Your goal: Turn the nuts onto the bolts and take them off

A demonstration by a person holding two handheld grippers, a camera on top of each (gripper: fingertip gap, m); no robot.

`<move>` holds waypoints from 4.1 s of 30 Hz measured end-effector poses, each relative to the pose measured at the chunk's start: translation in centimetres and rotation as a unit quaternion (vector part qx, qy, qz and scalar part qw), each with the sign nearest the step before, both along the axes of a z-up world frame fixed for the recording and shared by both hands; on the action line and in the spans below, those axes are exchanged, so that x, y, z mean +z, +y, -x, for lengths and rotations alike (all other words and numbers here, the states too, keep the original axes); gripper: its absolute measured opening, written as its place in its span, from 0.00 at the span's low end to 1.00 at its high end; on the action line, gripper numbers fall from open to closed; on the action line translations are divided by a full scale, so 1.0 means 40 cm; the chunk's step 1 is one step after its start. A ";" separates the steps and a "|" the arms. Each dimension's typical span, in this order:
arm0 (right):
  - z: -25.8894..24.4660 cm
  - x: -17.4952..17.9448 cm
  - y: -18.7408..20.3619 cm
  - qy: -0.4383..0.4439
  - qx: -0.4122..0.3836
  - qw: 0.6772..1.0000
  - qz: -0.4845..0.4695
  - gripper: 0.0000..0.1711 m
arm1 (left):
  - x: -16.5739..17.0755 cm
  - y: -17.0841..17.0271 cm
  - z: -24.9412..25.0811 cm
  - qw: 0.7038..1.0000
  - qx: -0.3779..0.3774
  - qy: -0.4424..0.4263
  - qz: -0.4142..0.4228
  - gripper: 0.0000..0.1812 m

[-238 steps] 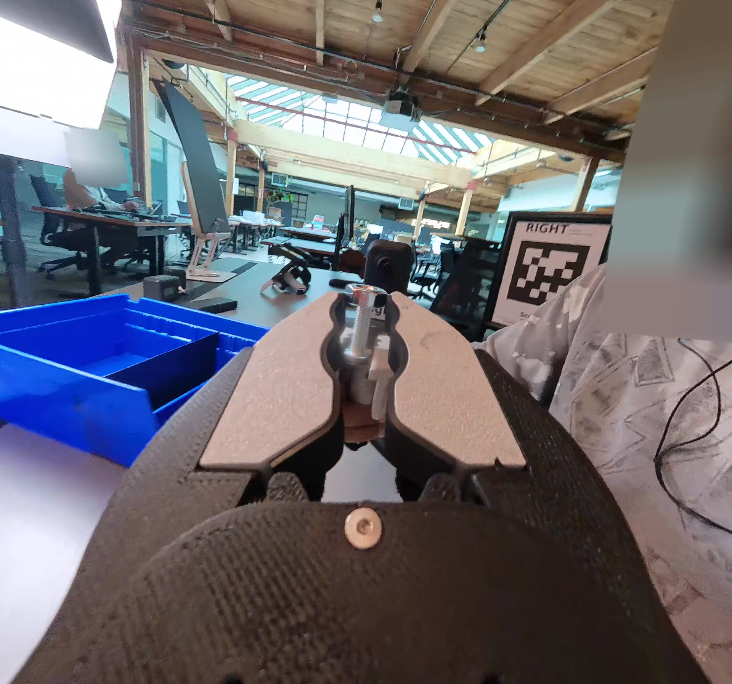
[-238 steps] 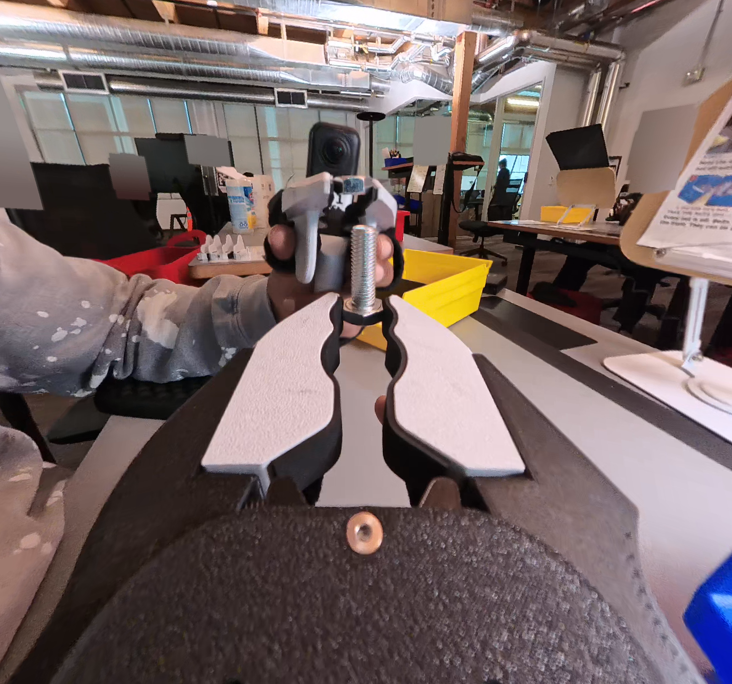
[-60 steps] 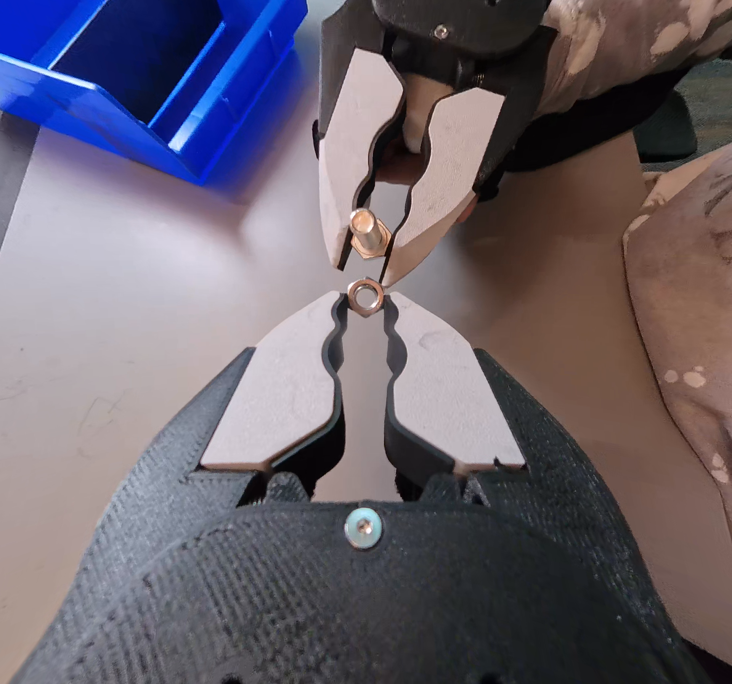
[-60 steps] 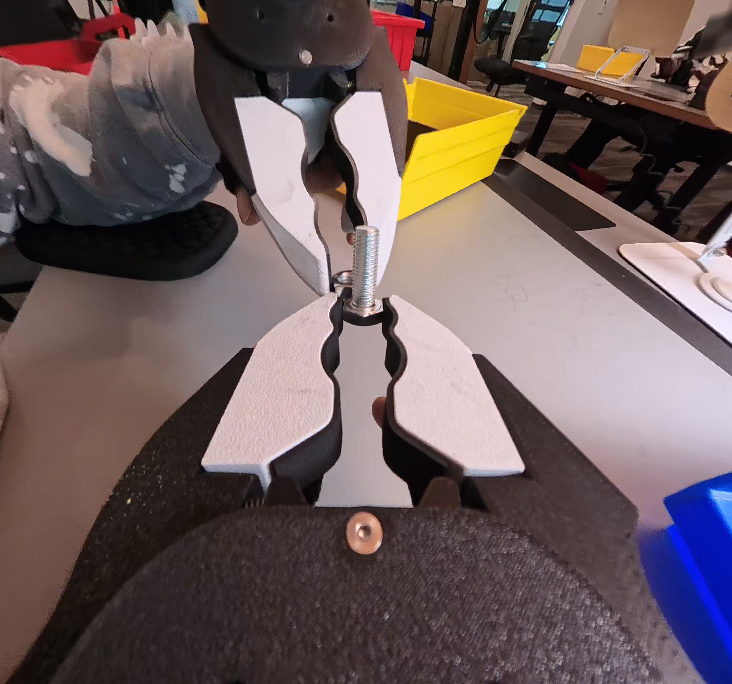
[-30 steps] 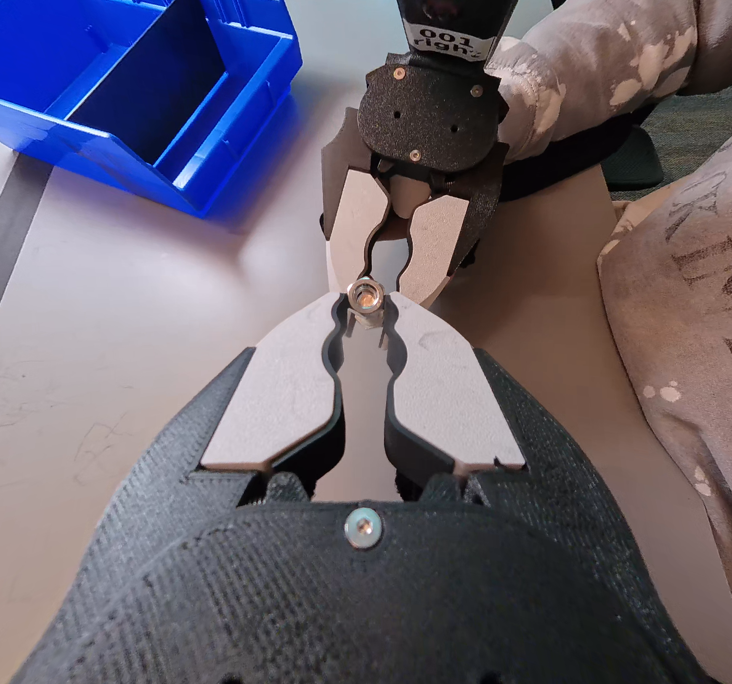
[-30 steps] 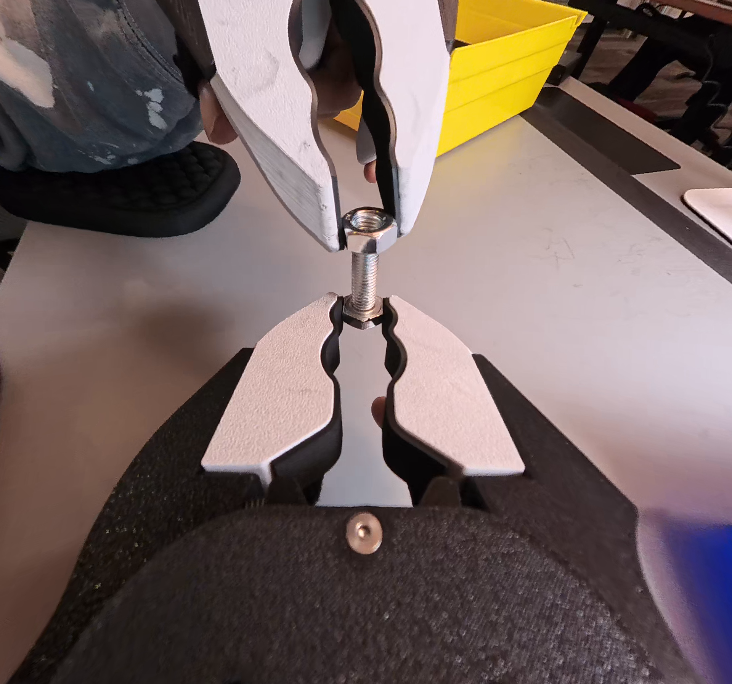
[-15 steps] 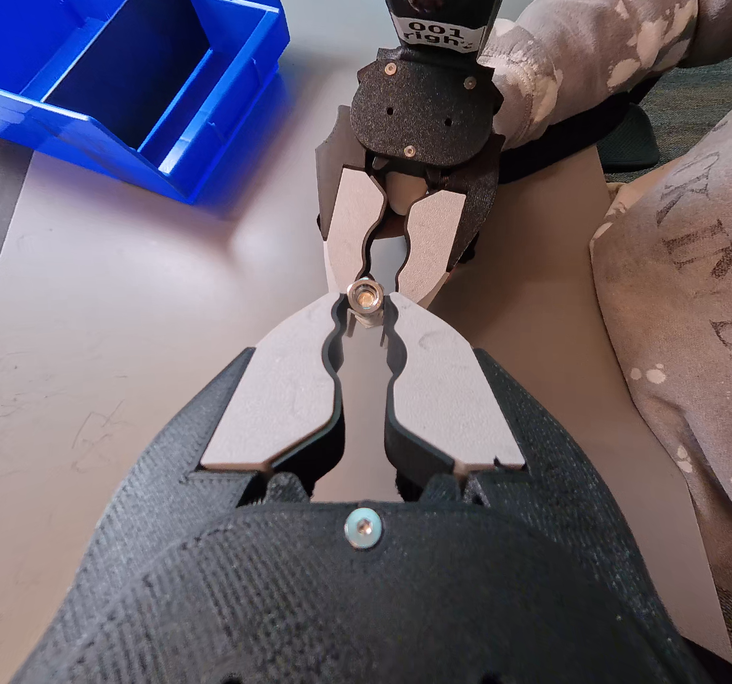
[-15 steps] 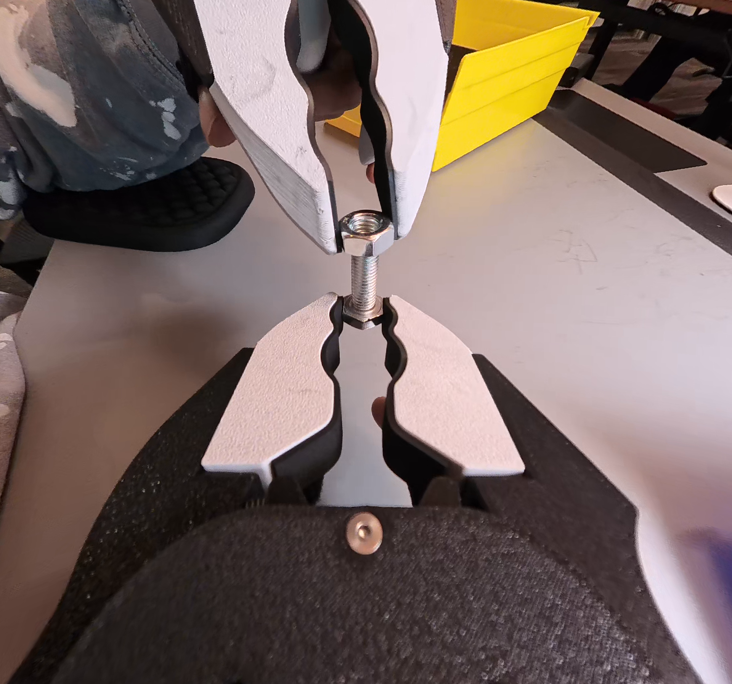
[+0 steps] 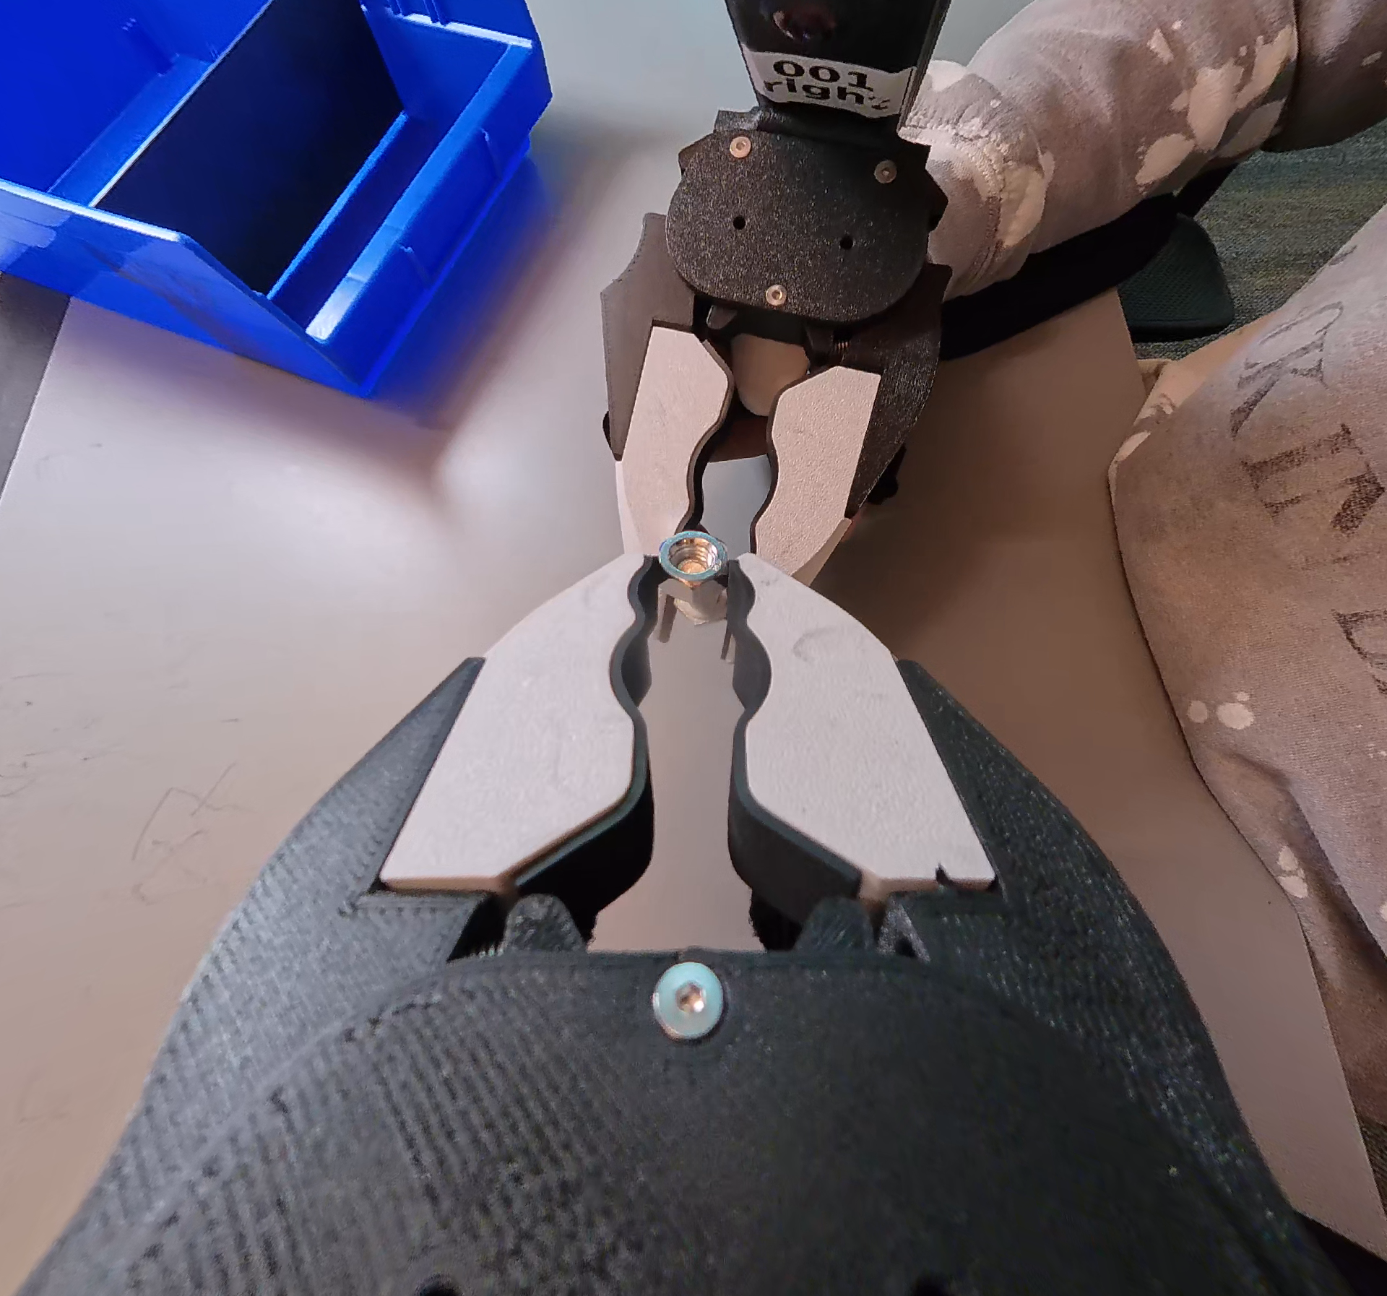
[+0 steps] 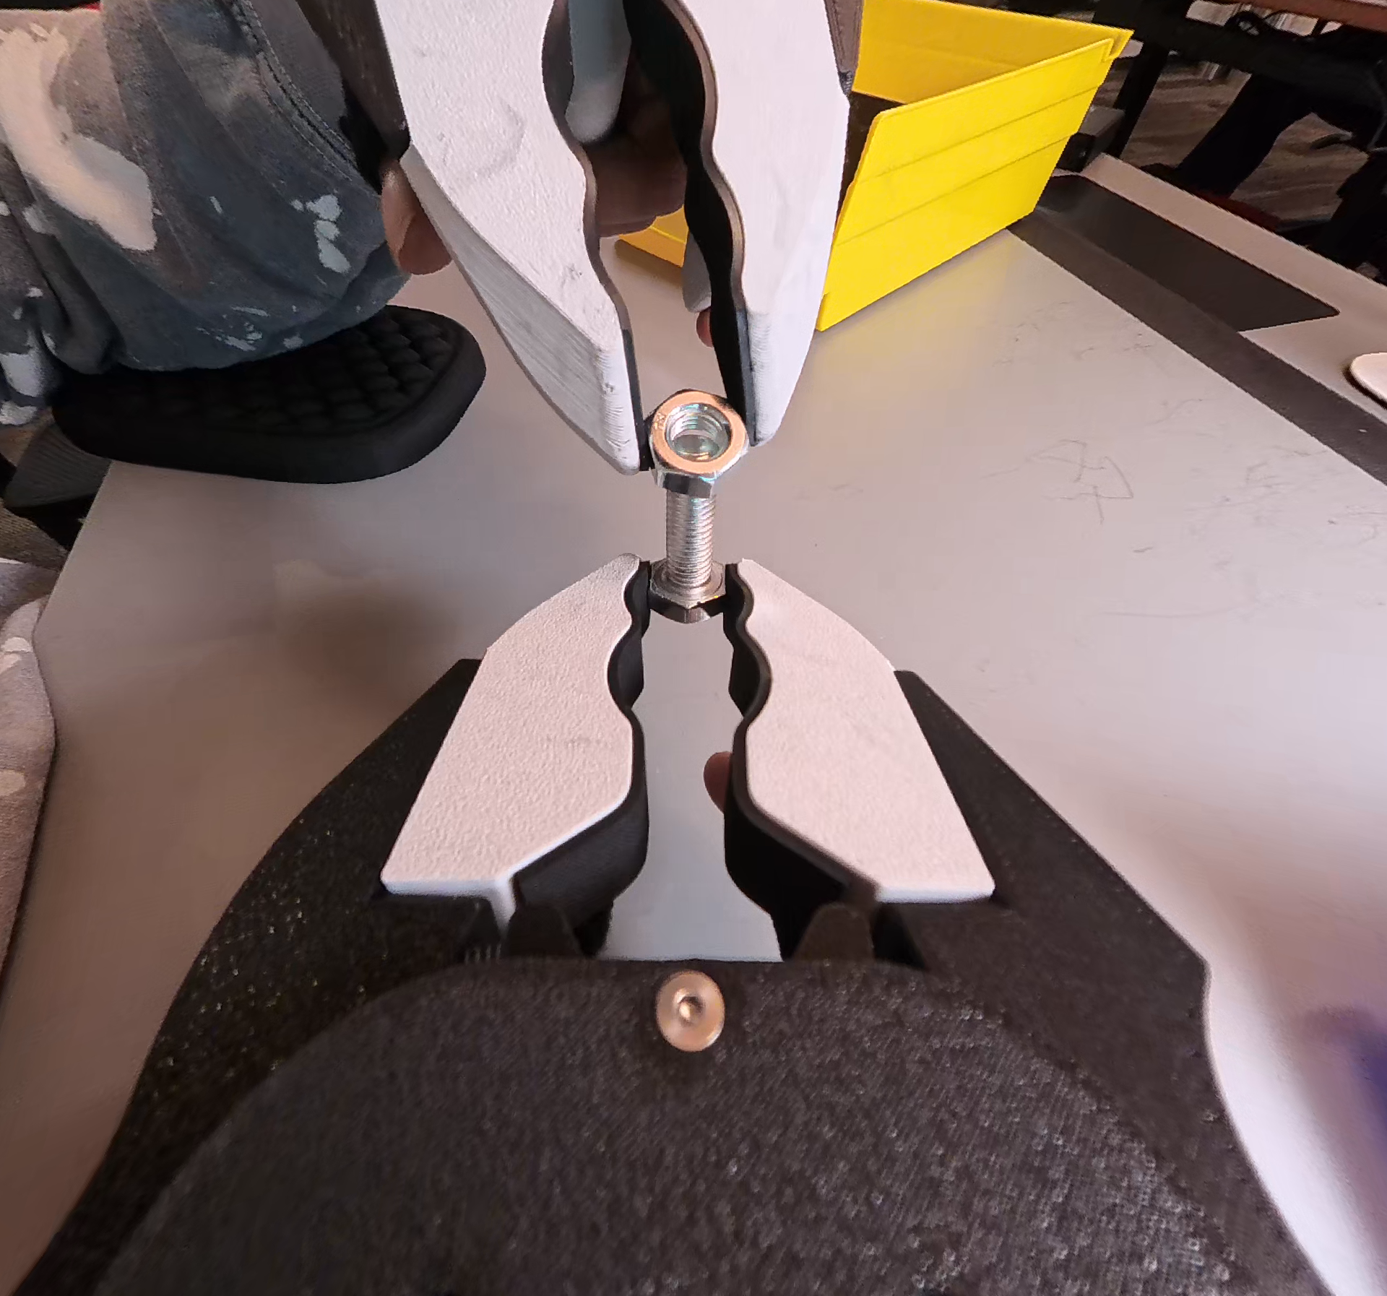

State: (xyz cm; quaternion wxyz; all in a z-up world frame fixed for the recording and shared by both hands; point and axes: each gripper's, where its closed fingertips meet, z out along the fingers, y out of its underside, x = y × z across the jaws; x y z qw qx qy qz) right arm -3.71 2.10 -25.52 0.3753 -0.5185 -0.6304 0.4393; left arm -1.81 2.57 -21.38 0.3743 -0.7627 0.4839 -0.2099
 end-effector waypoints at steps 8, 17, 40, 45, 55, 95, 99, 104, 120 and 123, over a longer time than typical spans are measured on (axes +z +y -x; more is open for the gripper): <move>-0.005 0.040 0.013 0.042 -0.010 0.999 0.023 0.11 | 0.060 0.013 -0.009 0.996 -0.003 -0.089 -0.027 0.10; -0.010 0.070 0.015 0.071 -0.014 0.997 0.023 0.11 | 0.067 0.018 -0.024 0.993 -0.005 -0.108 -0.040 0.10; -0.014 0.081 0.015 0.084 -0.012 0.996 0.025 0.11 | 0.077 0.018 -0.026 0.990 -0.010 -0.137 -0.041 0.10; -0.014 0.080 0.017 0.082 -0.013 0.996 0.021 0.11 | 0.078 0.017 -0.021 0.990 -0.009 -0.136 -0.041 0.11; -0.015 0.074 0.054 0.073 -0.059 0.996 -0.002 0.11 | 0.111 0.056 -0.011 0.981 0.058 -0.179 -0.056 0.14; -0.037 0.082 0.143 0.065 -0.155 0.986 -0.009 0.11 | 0.092 0.209 0.124 0.910 0.312 -0.218 -0.166 0.14; -0.037 0.082 0.142 0.066 -0.154 0.986 -0.007 0.11 | 0.108 0.219 0.156 0.904 0.326 -0.214 -0.177 0.14; -0.038 0.087 0.144 0.070 -0.155 0.985 -0.003 0.11 | 0.190 0.240 0.322 0.870 0.391 -0.206 -0.219 0.15; -0.040 0.078 0.163 0.068 -0.161 0.985 0.013 0.11 | 0.051 0.418 0.850 0.866 0.485 0.120 -0.011 0.19; -0.041 0.077 0.167 0.068 -0.160 0.985 0.019 0.11 | -0.032 0.432 0.889 0.864 0.441 0.232 0.076 0.19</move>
